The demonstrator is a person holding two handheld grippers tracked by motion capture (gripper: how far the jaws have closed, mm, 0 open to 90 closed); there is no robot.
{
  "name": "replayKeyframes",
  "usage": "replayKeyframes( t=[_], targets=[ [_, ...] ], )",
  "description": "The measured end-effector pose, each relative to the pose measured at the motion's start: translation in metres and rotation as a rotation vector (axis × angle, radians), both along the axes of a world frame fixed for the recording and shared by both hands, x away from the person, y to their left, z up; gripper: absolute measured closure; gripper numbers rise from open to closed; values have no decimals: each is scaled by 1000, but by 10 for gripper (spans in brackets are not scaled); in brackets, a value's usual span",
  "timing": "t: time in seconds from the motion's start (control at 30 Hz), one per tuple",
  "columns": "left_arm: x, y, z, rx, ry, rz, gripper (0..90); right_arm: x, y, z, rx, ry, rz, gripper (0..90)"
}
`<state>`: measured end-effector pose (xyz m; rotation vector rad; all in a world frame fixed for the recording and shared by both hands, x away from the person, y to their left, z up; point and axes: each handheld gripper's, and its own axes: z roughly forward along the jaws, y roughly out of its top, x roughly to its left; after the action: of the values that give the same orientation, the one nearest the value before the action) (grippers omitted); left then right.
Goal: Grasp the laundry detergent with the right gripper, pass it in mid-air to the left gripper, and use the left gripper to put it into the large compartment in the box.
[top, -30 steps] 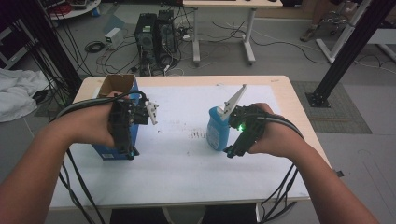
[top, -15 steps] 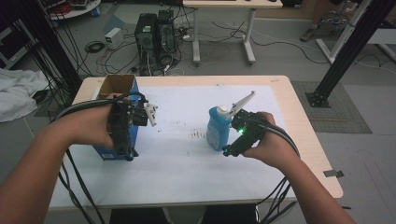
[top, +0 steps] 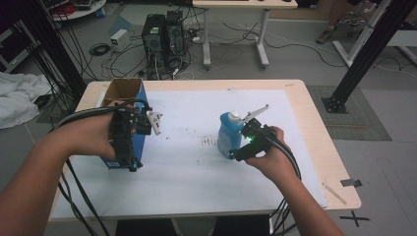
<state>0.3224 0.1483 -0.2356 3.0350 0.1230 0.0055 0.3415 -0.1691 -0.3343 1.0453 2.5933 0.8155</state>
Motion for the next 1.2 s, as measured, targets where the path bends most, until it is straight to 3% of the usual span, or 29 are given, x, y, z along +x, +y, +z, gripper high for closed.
replayKeyframes(
  t=[0.1,0.33,0.37,0.9,1.2],
  targets=[
    [-1,0,0,3,1,-5,17,3,2,-8,8,-3,-28,123],
    [-3,0,0,5,-1,-9,17,9,9,-28,29,-53,-83,124],
    [-3,-1,0,6,-2,-11,17,10,10,-31,49,-68,-102,124],
    [-5,-3,-3,10,2,-20,17,11,17,-56,134,-164,-192,124],
    [-6,1,-5,8,2,-12,17,11,27,-67,158,-227,-222,124]
  ],
)
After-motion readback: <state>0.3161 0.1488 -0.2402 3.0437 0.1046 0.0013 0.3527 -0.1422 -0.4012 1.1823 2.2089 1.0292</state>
